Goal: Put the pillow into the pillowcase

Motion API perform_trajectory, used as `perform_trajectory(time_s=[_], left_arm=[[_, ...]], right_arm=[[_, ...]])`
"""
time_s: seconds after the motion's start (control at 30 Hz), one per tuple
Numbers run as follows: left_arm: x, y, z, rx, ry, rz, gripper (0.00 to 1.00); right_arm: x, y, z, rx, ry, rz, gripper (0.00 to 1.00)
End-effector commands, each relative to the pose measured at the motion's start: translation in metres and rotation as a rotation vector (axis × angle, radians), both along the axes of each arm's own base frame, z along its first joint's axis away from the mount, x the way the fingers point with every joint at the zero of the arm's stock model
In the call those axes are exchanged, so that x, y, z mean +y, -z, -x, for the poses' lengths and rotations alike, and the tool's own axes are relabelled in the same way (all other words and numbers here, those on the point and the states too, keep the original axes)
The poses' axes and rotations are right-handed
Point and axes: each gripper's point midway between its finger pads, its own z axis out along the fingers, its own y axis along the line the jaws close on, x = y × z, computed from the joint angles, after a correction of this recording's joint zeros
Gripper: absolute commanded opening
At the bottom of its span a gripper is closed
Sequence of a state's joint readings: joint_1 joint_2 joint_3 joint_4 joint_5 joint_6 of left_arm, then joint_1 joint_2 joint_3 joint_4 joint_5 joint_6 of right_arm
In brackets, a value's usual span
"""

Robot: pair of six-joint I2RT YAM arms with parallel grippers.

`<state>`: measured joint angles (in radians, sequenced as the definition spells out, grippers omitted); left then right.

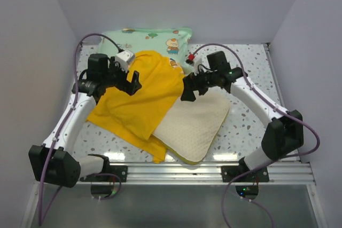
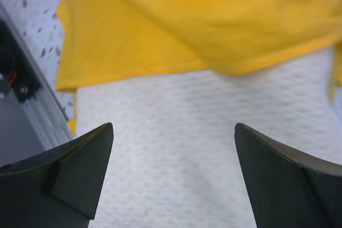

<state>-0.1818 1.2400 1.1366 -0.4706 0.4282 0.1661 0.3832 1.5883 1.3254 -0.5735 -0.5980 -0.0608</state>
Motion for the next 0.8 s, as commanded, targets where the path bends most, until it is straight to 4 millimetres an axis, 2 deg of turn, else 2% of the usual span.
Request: perform_trajectory(time_s=[0.0, 0.03, 0.07, 0.1, 0.17, 0.3, 0.33, 0.43, 0.5, 0.53, 0.57, 0.6, 0.63, 0.67, 0.7, 0.73, 0.77], left_arm=[[-0.002, 0.035, 0.044, 0.156, 0.143, -0.047, 1.00], [0.002, 0.029, 0.046, 0.125, 0.135, -0.047, 1.00], [0.005, 0.031, 0.048, 0.122, 0.122, -0.049, 1.00], [0.008, 0.028, 0.048, 0.114, 0.110, -0.046, 1.00], [0.013, 0.021, 0.046, 0.122, 0.075, -0.017, 1.00], [0.030, 0.011, 0.041, 0.148, 0.013, 0.059, 1.00], [0.042, 0.008, 0.039, 0.139, -0.013, 0.077, 1.00], [0.054, 0.013, 0.046, 0.106, 0.016, 0.014, 1.00], [0.054, 0.020, 0.057, 0.087, 0.091, -0.040, 0.99], [0.053, 0.028, 0.077, 0.121, 0.150, -0.071, 0.98], [0.055, 0.038, 0.086, 0.070, 0.273, -0.175, 0.96], [0.057, 0.046, 0.098, 0.076, 0.328, -0.228, 0.96], [0.054, 0.054, 0.120, 0.093, 0.393, -0.279, 0.96], [0.061, 0.073, 0.134, 0.099, 0.459, -0.363, 0.96], [0.050, 0.076, 0.154, 0.070, 0.548, -0.404, 0.95], [0.050, 0.095, 0.170, 0.102, 0.587, -0.439, 0.96], [0.044, 0.100, 0.179, 0.087, 0.625, -0.450, 0.97]], right_arm=[[0.017, 0.017, 0.089, 0.011, -0.293, 0.141, 0.99], [0.032, 0.025, 0.109, -0.012, -0.357, 0.184, 0.99], [0.037, 0.034, 0.119, -0.027, -0.376, 0.200, 0.99], [0.050, 0.038, 0.136, -0.036, -0.430, 0.214, 0.99], [0.058, 0.055, 0.140, -0.044, -0.437, 0.270, 0.99], [0.081, 0.088, 0.170, -0.012, -0.516, 0.337, 0.99], [0.084, 0.094, 0.172, -0.004, -0.520, 0.346, 0.99], [0.089, 0.121, 0.172, 0.054, -0.511, 0.391, 0.99], [0.093, 0.128, 0.164, 0.058, -0.487, 0.396, 0.80], [0.095, 0.126, 0.161, 0.063, -0.477, 0.376, 0.70], [0.100, 0.123, 0.157, 0.058, -0.463, 0.348, 0.60], [0.102, 0.117, 0.155, 0.088, -0.453, 0.305, 0.35], [0.105, 0.112, 0.153, 0.100, -0.451, 0.274, 0.22], [0.110, 0.104, 0.149, 0.114, -0.427, 0.229, 0.04], [0.111, 0.097, 0.145, 0.137, -0.414, 0.177, 0.00], [0.116, 0.091, 0.142, 0.143, -0.418, 0.132, 0.00], [0.117, 0.086, 0.136, 0.169, -0.386, 0.101, 0.00]])
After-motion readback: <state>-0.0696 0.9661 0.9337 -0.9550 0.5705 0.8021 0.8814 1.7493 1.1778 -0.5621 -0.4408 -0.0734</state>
